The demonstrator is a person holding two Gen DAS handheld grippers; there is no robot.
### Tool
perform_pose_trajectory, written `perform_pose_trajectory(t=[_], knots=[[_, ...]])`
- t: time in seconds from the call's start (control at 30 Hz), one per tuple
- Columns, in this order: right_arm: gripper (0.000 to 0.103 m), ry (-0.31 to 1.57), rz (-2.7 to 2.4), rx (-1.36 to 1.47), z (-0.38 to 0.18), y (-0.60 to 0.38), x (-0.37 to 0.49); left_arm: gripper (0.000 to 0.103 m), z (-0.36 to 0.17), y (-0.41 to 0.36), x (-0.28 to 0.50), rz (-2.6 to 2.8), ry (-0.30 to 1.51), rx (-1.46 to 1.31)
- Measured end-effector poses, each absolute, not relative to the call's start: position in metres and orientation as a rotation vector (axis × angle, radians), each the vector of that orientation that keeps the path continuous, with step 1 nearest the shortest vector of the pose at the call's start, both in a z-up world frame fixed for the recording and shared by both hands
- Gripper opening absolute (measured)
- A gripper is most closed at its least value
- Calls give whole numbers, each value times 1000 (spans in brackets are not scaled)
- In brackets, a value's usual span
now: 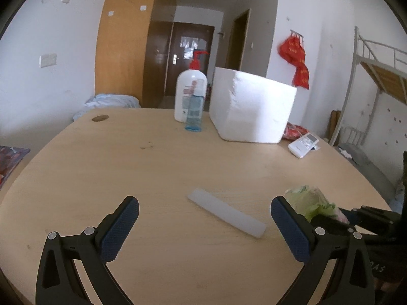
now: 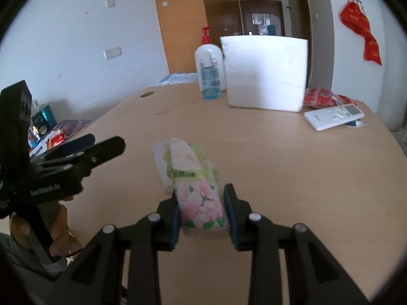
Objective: Organize soft objects
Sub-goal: 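Lift the floral tissue pack with the right tool while the left tool grasps the white roll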
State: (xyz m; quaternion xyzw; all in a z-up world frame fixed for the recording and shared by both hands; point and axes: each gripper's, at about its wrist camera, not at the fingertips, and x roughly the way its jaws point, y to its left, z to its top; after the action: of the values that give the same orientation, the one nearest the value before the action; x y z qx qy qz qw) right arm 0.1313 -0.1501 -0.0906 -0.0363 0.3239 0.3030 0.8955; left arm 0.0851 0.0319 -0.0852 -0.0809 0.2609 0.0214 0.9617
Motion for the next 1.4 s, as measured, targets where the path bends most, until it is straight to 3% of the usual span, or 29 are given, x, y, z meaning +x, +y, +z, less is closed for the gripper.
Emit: perform_pose_trajectory(t=[0.7, 1.0, 1.4], knots=[[35, 646, 595, -3, -83, -197, 141, 101, -103, -12, 134, 137, 722, -96], [35, 641, 620, 12, -83, -205, 145, 86, -114, -22, 151, 165, 822, -124], [35, 644, 660, -10, -84, -208, 151, 82, -119, -33, 158, 232, 880, -134]])
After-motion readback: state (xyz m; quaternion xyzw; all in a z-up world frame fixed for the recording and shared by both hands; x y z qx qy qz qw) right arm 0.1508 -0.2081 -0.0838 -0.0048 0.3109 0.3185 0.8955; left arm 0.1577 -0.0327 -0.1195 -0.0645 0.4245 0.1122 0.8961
